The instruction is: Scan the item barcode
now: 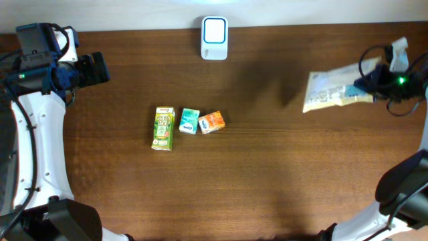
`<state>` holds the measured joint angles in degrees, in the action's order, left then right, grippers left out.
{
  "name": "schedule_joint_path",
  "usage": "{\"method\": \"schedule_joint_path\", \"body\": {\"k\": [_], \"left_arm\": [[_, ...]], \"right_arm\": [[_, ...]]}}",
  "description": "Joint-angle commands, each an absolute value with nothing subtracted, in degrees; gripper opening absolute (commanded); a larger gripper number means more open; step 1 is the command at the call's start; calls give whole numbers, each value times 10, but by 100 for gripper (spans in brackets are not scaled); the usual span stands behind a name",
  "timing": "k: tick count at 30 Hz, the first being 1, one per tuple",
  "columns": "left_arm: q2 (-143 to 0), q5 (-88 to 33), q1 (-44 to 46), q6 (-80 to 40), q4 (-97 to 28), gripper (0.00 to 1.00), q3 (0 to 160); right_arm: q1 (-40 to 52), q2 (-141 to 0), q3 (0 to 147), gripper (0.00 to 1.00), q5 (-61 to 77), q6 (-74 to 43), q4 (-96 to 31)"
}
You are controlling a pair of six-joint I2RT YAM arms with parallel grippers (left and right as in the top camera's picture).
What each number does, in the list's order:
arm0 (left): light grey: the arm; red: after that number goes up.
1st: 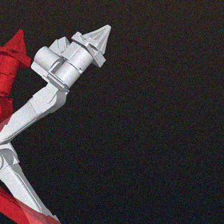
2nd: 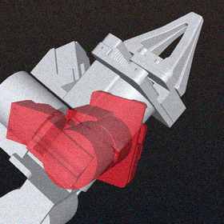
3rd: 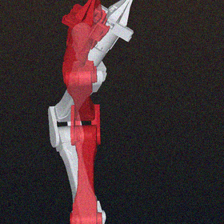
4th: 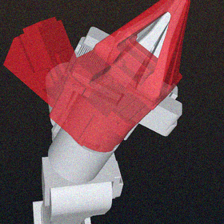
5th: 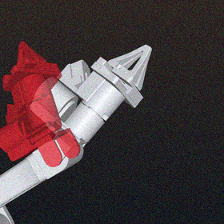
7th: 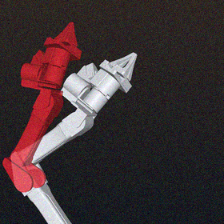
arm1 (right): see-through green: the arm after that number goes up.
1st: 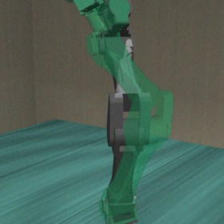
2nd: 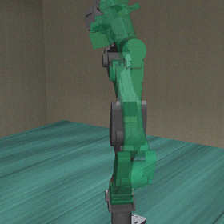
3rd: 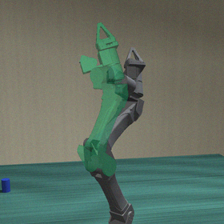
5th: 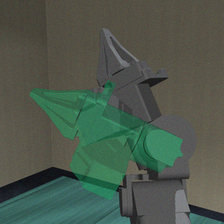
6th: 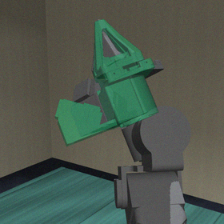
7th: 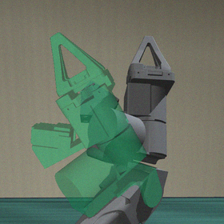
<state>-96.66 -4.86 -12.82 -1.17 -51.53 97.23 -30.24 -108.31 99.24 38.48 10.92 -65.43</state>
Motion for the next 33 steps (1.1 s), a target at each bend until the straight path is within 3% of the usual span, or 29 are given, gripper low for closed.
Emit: {"method": "schedule_joint_path", "body": {"k": [1, 4, 5, 6, 11, 15, 18, 20, 23, 29, 33], "left_arm": [[-966, -47, -131, -15, -515, 99, 982], [-966, -47, -131, -15, -515, 99, 982], [-966, -47, -131, -15, -515, 99, 982], [-966, -46, -131, -15, -515, 99, 982], [-966, -47, -131, -15, -515, 99, 982], [-966, -47, -131, -15, -515, 99, 982], [-966, -47, -132, -15, -515, 99, 982], [-966, -47, -132, -15, -515, 99, 982], [-966, -47, -132, -15, -515, 99, 982], [-966, -47, -132, -15, -515, 99, 982], [-966, -47, -132, -15, -515, 99, 982]], "right_arm": [[-354, -1122, 925, 4, 411, 100, -614], [-381, -1147, 913, 4, 364, 100, -611], [-388, -1148, 913, 12, 343, 100, -611], [-395, -1148, 919, 46, 324, 99, -614], [-412, -1148, 1067, 98, 295, 100, -731], [-362, -1148, 1216, 99, 303, 78, -854], [-276, -1149, 1216, 99, 376, 79, -856], [-198, -1149, 1201, 99, 390, 79, -838], [-21, -1156, 1166, 79, 357, 79, -757], [215, -1262, 1161, 74, 215, 113, -616], [290, -1319, 1161, 70, 173, 165, -598]]}}
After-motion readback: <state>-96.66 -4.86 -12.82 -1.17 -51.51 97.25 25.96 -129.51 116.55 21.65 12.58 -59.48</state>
